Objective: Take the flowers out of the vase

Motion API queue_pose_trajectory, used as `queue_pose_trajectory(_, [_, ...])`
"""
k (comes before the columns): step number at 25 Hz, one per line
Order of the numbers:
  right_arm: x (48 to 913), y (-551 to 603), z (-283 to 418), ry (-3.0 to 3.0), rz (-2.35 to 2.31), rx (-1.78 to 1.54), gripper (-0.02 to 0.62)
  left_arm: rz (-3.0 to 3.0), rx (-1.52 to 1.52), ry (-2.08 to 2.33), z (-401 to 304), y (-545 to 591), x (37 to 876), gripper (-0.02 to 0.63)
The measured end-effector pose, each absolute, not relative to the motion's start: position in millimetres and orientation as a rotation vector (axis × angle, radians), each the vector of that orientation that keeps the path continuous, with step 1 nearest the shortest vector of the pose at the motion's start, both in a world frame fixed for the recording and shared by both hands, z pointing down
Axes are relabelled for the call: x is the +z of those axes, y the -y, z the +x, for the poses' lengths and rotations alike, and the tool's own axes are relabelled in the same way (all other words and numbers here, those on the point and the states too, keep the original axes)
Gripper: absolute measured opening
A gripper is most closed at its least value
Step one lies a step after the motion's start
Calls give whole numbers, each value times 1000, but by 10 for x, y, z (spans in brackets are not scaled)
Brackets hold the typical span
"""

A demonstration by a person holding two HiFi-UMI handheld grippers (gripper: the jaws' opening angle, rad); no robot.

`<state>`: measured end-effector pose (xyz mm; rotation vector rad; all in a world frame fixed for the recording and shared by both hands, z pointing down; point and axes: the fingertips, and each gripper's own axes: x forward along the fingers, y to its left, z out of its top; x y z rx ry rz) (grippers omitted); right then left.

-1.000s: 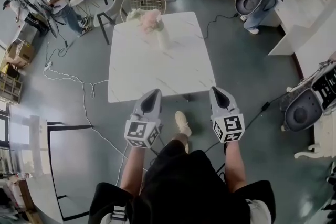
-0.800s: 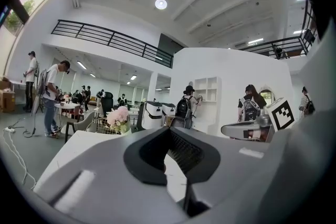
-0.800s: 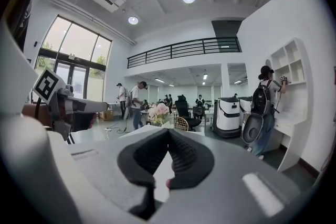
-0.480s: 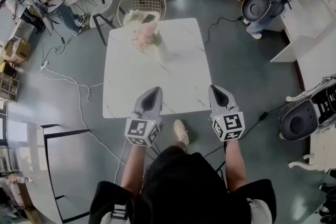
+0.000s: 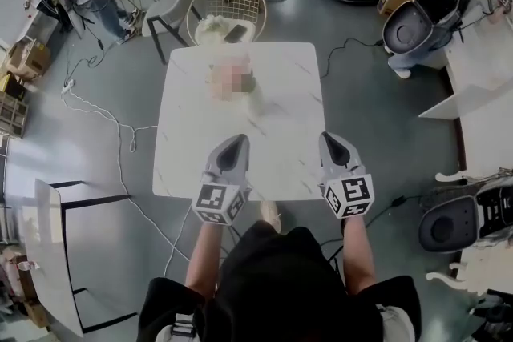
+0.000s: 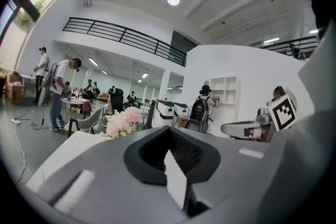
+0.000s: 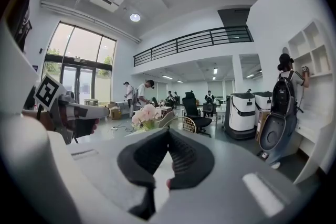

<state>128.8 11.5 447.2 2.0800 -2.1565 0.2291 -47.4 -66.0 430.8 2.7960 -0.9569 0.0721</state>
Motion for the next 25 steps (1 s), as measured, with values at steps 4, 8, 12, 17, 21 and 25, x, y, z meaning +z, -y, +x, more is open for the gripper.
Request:
queue_pose_trajectory(4, [4493,137,1298,2186,2037,224,2,2770,74,1002,-459,872,4360,8])
queue_pose_trajectory(8, [4486,353,1333,2220,2005,226,2,2752,90,1026,-426,981,4401,8])
queue_pose_trajectory(12, [4510,543,1331,2256,1963,223,2,2723,100,1071,-445,1073,4465,8])
queue_pose_trajectory(17, [4498,894,1411,2311,1872,222,2,2660,110,1159,-389,1292,4485,8])
queue_pose_trajectory(21, [4554,1164,1563,2356,1795,244,2,2610,117,1233,-261,1446,4555,8])
queue_pose_trajectory(25, [4610,1396,1663,2402,1715,273,2,2571,132,1295,-150,1565,4637,8])
